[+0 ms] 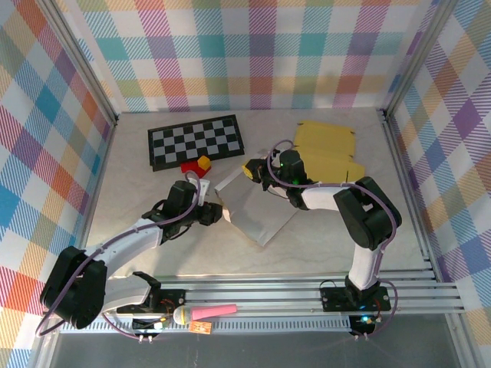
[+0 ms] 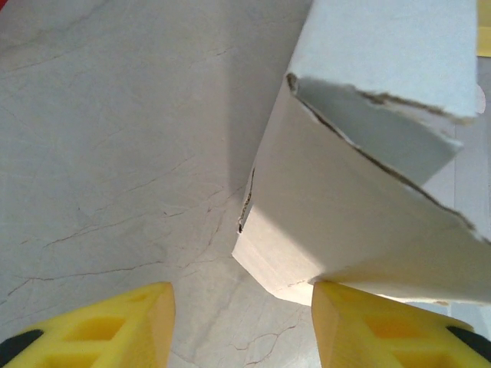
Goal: Fold the paper box
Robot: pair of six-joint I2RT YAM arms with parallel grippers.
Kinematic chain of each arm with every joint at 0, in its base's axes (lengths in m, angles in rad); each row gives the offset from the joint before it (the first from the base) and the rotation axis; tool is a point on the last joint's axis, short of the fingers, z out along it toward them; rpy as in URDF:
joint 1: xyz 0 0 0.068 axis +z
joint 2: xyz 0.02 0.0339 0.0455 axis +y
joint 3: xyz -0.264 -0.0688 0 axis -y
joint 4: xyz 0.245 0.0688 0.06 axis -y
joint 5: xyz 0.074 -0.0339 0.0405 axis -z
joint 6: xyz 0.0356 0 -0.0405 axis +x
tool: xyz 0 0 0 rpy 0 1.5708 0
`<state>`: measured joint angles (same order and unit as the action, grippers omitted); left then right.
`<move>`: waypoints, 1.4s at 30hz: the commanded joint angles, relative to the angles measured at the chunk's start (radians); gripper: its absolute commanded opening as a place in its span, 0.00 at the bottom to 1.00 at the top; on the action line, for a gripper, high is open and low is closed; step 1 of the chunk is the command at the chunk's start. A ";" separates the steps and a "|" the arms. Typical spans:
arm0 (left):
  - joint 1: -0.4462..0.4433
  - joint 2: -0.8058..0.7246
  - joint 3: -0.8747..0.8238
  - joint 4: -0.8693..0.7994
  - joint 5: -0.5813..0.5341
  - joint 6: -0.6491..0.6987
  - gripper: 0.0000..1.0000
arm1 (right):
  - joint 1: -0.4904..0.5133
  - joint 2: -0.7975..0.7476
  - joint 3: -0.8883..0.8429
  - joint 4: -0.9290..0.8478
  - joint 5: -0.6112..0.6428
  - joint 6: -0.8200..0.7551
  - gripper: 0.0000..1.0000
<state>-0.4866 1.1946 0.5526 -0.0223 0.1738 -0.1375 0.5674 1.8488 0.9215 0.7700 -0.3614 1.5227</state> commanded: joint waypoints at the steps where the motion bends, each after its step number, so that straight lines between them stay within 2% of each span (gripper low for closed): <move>1: -0.013 -0.037 -0.002 0.039 0.018 0.012 0.51 | -0.006 0.004 0.004 0.020 -0.018 0.013 0.00; 13: -0.015 -0.102 -0.039 0.023 0.060 0.005 0.56 | -0.010 0.000 0.016 -0.006 -0.036 0.013 0.00; 17: -0.018 -0.071 -0.028 0.039 0.102 0.002 0.56 | -0.012 -0.001 0.020 -0.012 -0.036 0.014 0.00; 21: -0.029 -0.042 -0.021 0.056 0.083 0.001 0.59 | -0.012 0.001 0.027 -0.012 -0.037 0.019 0.00; 31: -0.029 0.047 0.038 0.095 -0.038 0.013 0.51 | -0.009 0.002 0.002 -0.001 -0.045 0.026 0.00; 42: -0.032 0.106 0.070 0.116 -0.034 0.008 0.43 | 0.003 0.018 -0.002 0.013 -0.029 0.030 0.00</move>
<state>-0.5041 1.2953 0.5957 0.0586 0.1631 -0.1371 0.5629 1.8515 0.9245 0.7631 -0.3790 1.5368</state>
